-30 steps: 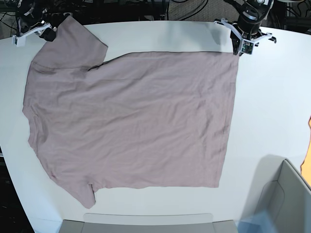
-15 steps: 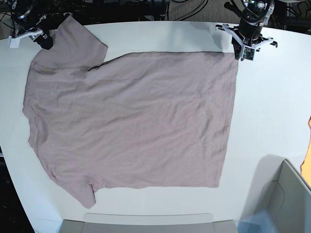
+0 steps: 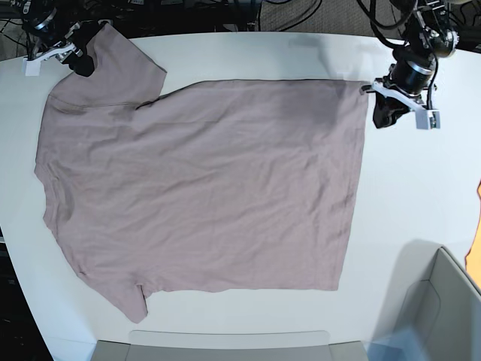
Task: Fold the T-shirt properly
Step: 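Lower both grippers to the shirt's shoulder corners, then pinch the shoulder edges with both grippers and pull them taut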
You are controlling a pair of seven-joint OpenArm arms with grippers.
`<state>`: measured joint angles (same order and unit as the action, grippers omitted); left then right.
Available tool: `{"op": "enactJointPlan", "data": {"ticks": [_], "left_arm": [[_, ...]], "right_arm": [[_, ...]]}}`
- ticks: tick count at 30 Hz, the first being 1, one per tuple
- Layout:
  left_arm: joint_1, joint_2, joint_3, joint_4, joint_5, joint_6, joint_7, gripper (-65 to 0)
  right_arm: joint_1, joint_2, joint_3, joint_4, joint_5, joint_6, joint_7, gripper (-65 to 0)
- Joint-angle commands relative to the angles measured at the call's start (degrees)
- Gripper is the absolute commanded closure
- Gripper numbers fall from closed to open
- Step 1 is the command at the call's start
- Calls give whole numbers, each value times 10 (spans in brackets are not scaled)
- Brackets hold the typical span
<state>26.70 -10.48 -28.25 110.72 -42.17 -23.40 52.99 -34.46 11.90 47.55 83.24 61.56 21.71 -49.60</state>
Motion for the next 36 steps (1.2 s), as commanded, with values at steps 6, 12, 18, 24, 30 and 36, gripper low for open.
{"op": "enactJointPlan", "data": {"ticks": [6, 12, 18, 24, 30, 36], "left_arm": [[2, -7, -2, -90, -5, 1, -3, -69], [2, -8, -2, -105, -5, 1, -3, -69], [-17, -8, -1, -148, -6, -1, 2, -69], [-16, -8, 28, -155, -7, -2, 2, -69], [-18, -9, 77, -163, -6, -2, -2, -69], [-28, -9, 86, -192, -3, -2, -3, -63]], "right_arm": [[-11, 5, -1, -1, -33, -10, -27, -169], [-9, 5, -1, -1, -34, -10, -27, -169], [-8, 5, -1, -1, -34, -10, -27, -169], [-8, 5, -2, 1, -34, -10, -27, -169], [-8, 6, -35, 1, -34, -10, -27, -169], [-3, 6, -60, 1, -34, -10, -25, -168]]}}
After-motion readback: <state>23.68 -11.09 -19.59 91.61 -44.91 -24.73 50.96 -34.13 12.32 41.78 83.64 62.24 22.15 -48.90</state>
